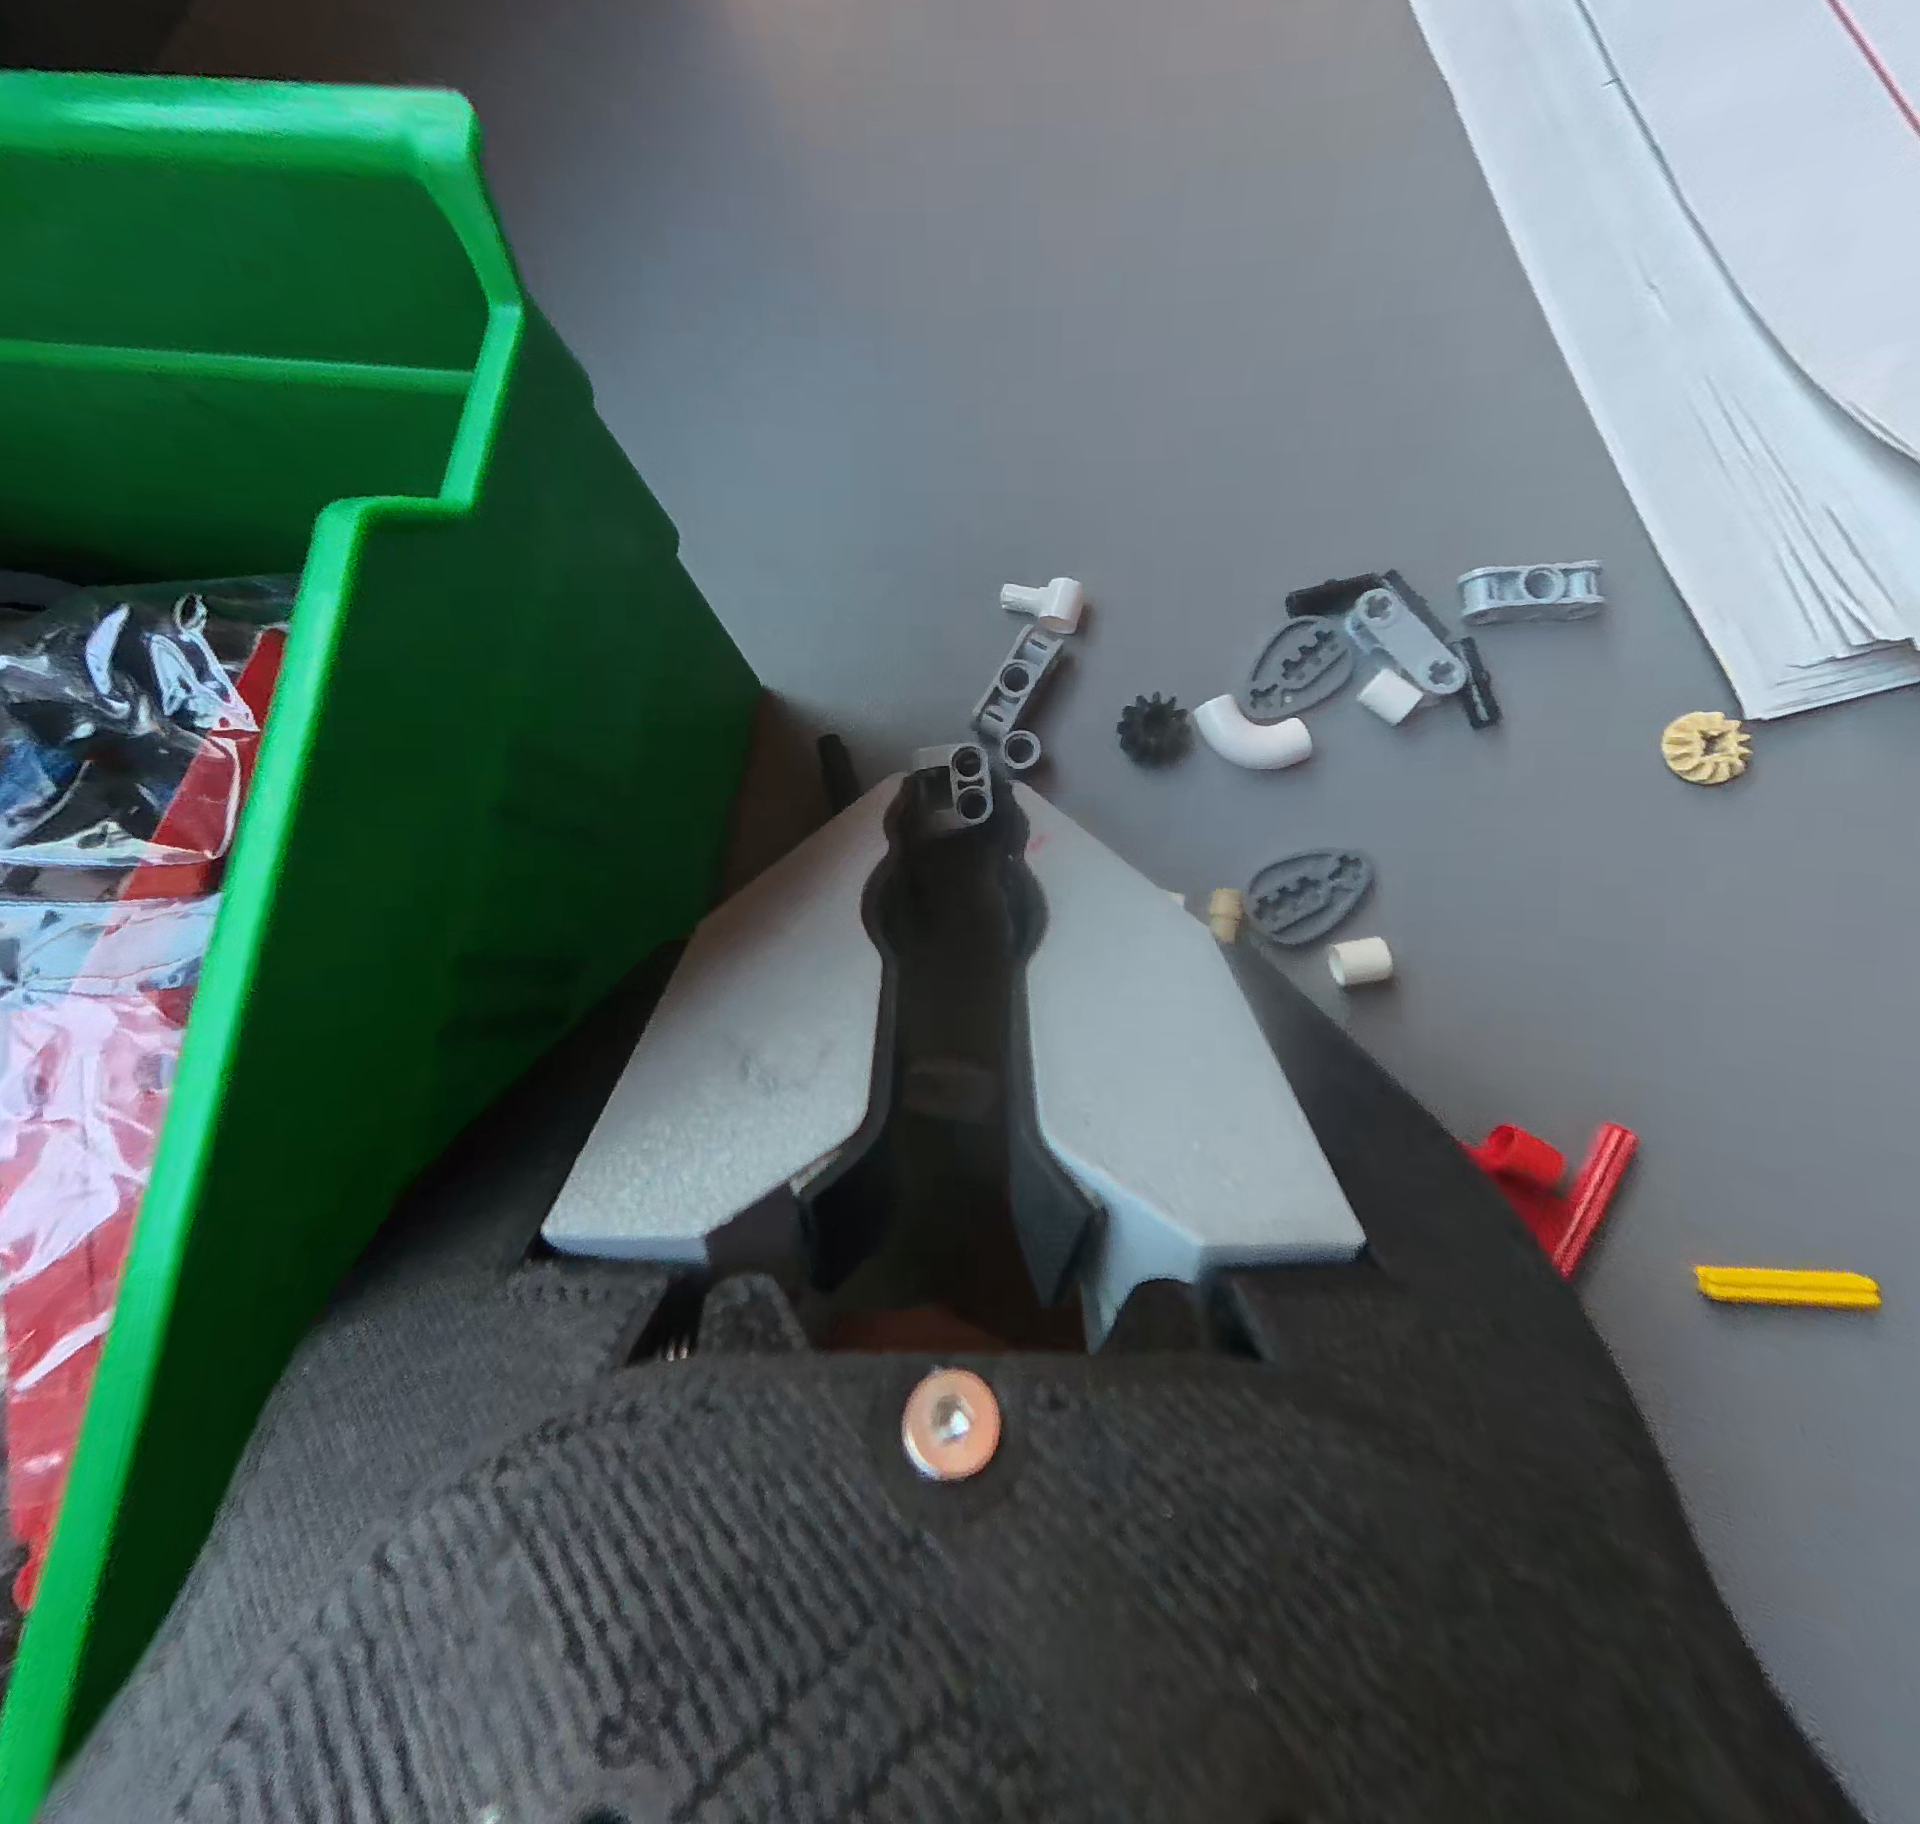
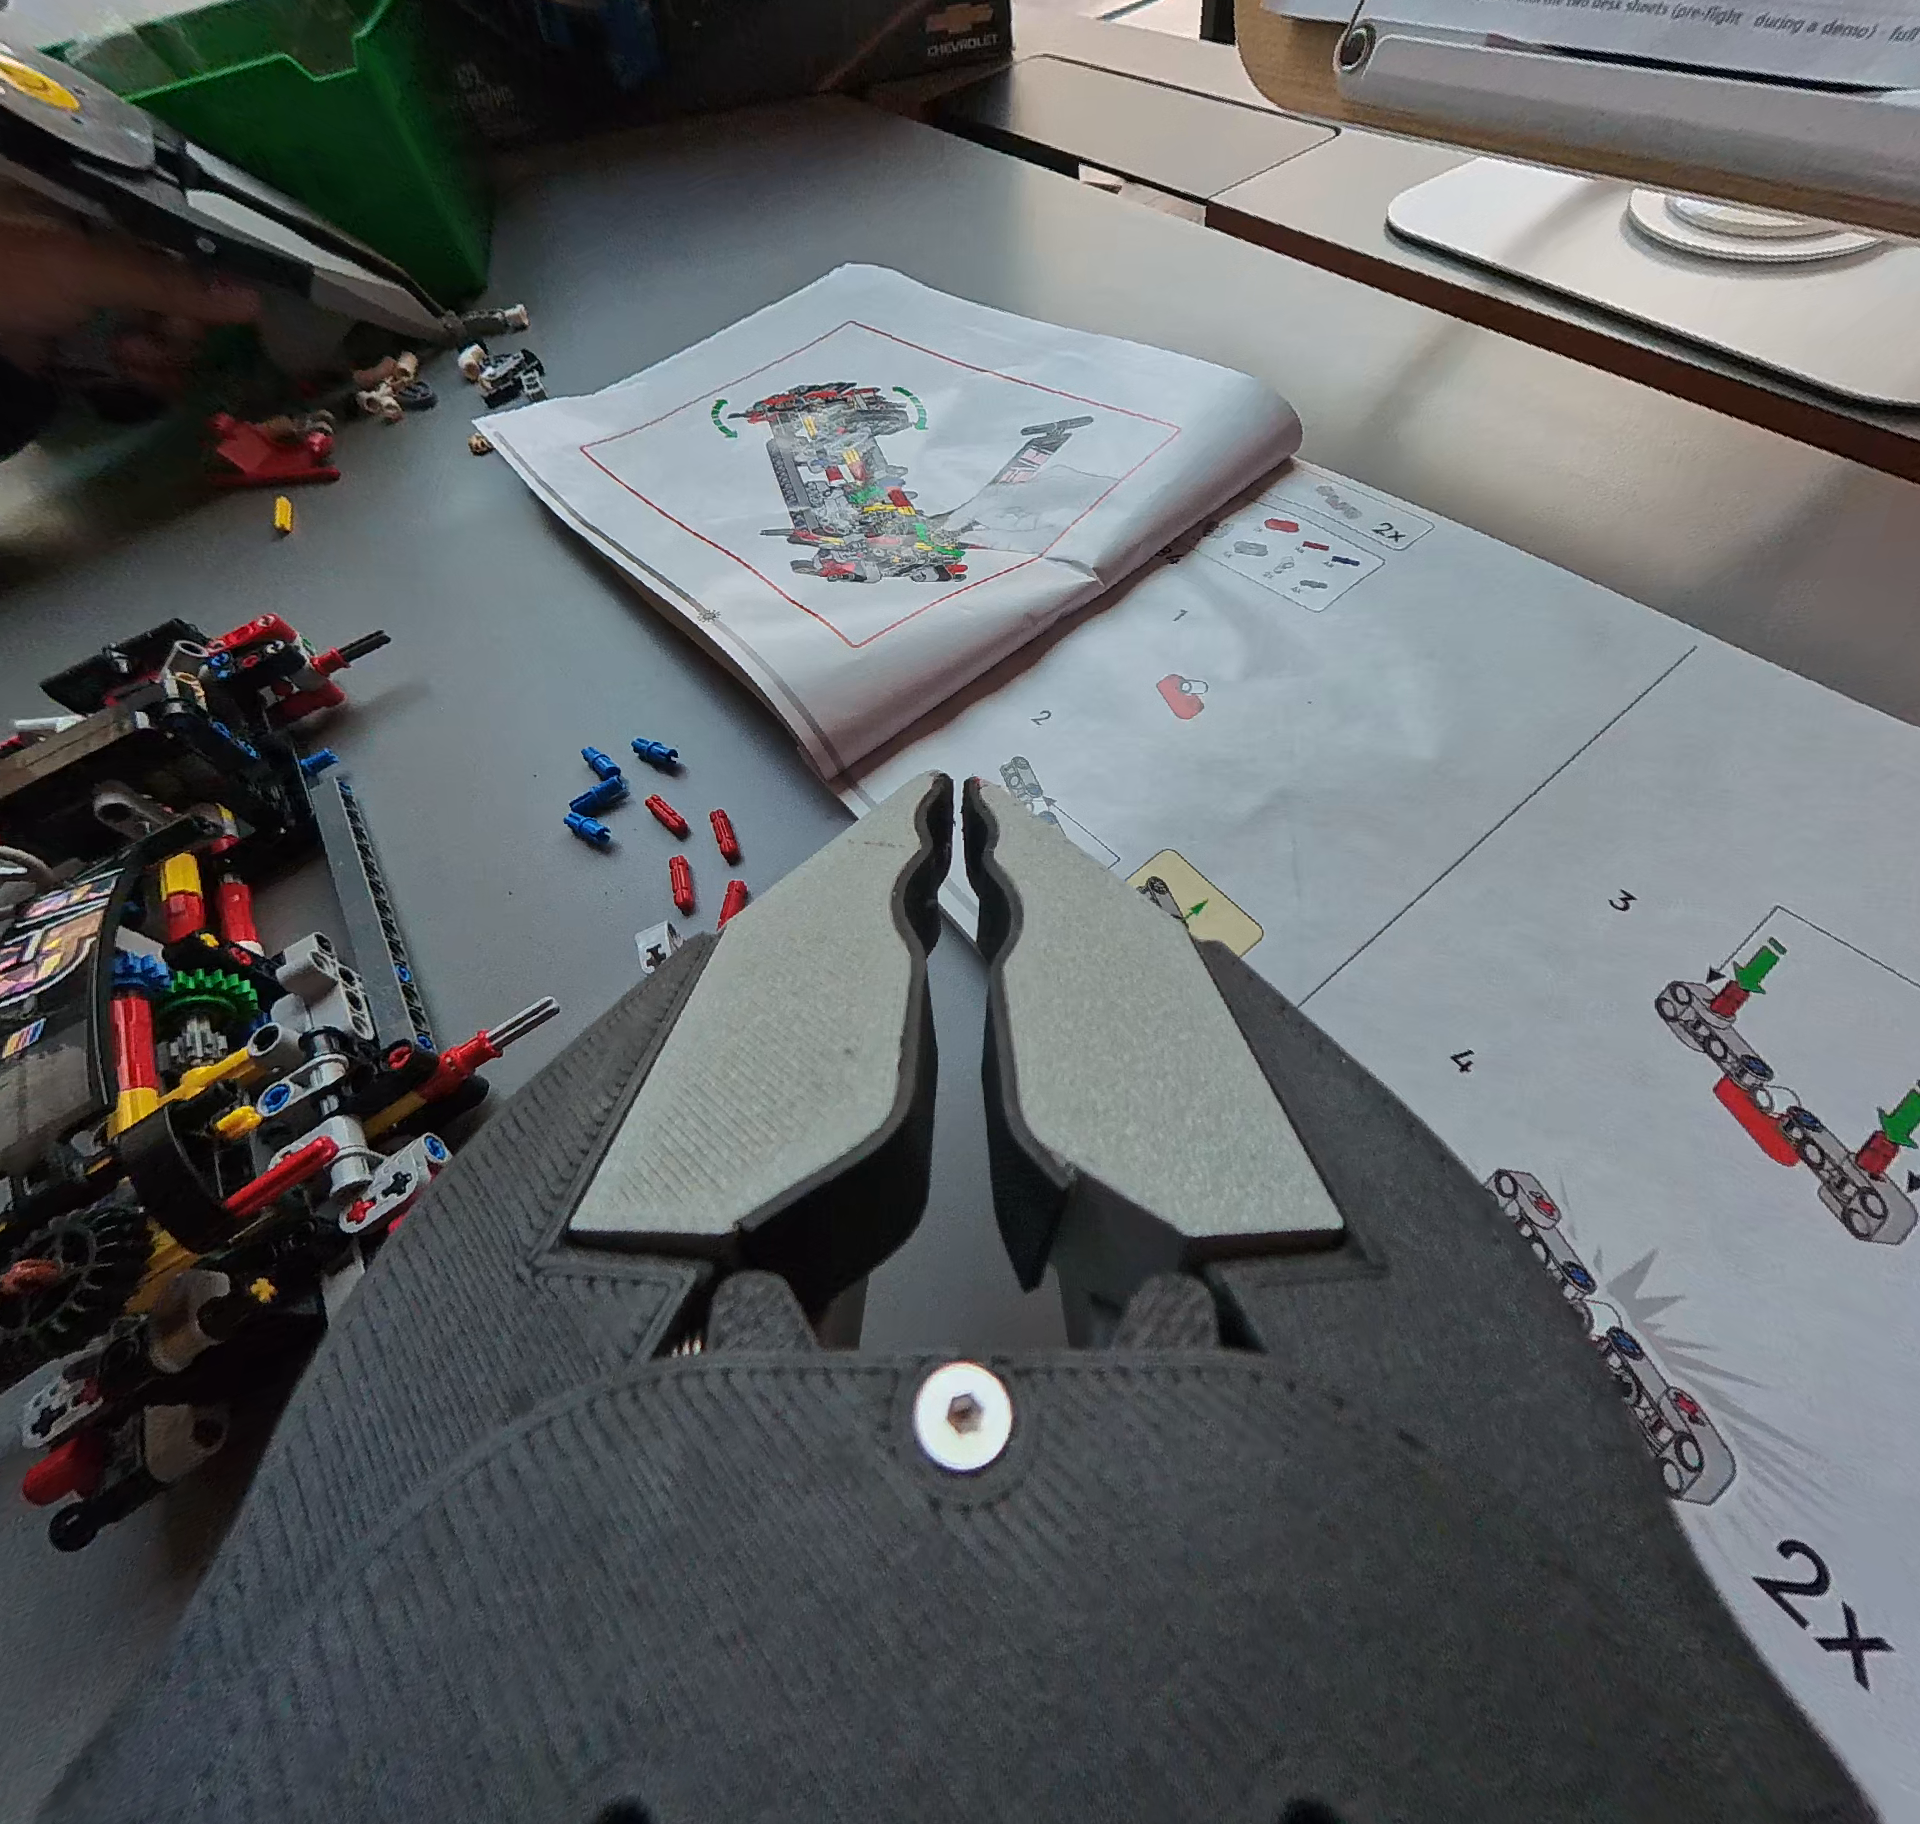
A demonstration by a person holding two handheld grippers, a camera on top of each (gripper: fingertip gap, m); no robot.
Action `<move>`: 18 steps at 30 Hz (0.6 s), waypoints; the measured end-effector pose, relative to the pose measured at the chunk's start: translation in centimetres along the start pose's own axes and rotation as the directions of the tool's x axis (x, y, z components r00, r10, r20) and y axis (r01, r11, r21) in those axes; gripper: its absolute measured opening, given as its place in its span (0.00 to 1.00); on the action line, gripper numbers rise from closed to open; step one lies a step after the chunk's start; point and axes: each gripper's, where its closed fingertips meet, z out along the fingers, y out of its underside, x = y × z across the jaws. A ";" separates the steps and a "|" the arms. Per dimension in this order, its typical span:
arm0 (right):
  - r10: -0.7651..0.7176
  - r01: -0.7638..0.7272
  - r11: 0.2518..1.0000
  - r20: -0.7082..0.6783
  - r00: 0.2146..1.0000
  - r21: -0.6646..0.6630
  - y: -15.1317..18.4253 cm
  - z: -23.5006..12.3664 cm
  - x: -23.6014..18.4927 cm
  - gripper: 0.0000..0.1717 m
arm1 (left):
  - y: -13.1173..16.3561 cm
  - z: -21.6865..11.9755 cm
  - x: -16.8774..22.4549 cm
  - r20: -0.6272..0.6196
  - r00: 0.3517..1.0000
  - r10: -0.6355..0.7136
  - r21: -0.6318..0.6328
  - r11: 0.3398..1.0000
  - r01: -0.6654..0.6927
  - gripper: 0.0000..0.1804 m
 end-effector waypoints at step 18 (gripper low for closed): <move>-0.072 0.055 0.993 0.159 0.985 0.108 -2.8 -0.7 -5.6 0.00 | -9.1 -10.8 23.7 0.355 0.467 0.810 0.439 0.297 -0.848 0.03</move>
